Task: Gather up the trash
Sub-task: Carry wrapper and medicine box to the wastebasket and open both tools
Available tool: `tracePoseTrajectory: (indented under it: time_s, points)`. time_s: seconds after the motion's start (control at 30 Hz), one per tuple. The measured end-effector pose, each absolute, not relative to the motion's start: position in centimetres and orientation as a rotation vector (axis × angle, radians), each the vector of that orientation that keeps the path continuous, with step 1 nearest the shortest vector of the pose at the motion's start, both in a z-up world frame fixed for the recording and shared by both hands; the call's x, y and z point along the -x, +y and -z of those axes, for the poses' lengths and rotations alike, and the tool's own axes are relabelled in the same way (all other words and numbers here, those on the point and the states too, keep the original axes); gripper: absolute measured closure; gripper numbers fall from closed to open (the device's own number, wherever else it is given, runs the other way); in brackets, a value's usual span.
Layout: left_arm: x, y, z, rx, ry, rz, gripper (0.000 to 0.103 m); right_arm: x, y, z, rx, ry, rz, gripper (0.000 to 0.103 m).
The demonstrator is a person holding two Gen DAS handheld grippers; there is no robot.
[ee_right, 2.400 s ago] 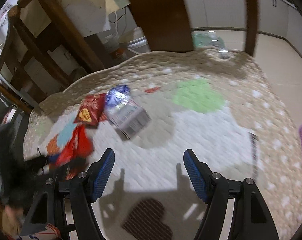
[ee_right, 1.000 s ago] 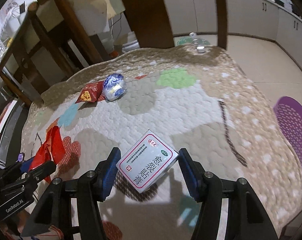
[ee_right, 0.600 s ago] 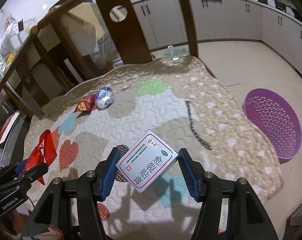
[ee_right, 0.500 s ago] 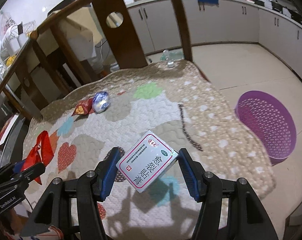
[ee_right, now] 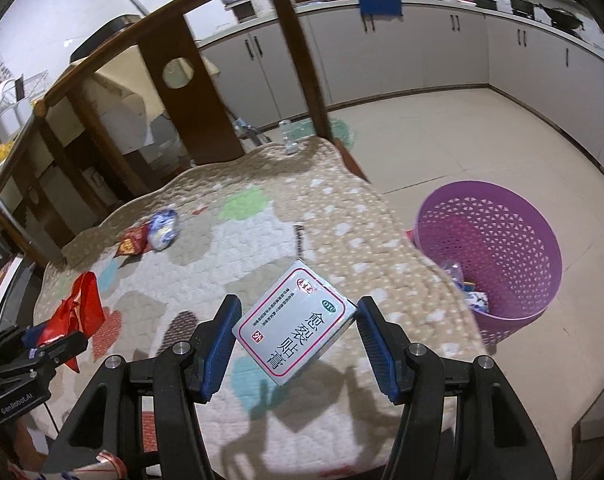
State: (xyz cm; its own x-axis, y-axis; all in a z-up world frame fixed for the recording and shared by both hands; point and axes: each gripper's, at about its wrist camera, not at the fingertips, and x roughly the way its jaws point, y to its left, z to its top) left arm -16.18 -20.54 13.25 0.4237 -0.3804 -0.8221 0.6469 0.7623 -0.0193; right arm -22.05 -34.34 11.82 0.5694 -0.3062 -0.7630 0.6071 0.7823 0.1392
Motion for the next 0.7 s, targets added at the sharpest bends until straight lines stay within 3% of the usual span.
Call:
tracePoseTrajectory:
  time_s: [0.7]
  points:
    - [16.3,-47.7,-12.1,-0.449,0.985,1.039,0.056,30.5,-50.7,-11.0,-0.517,0.733,0.822,0.039]
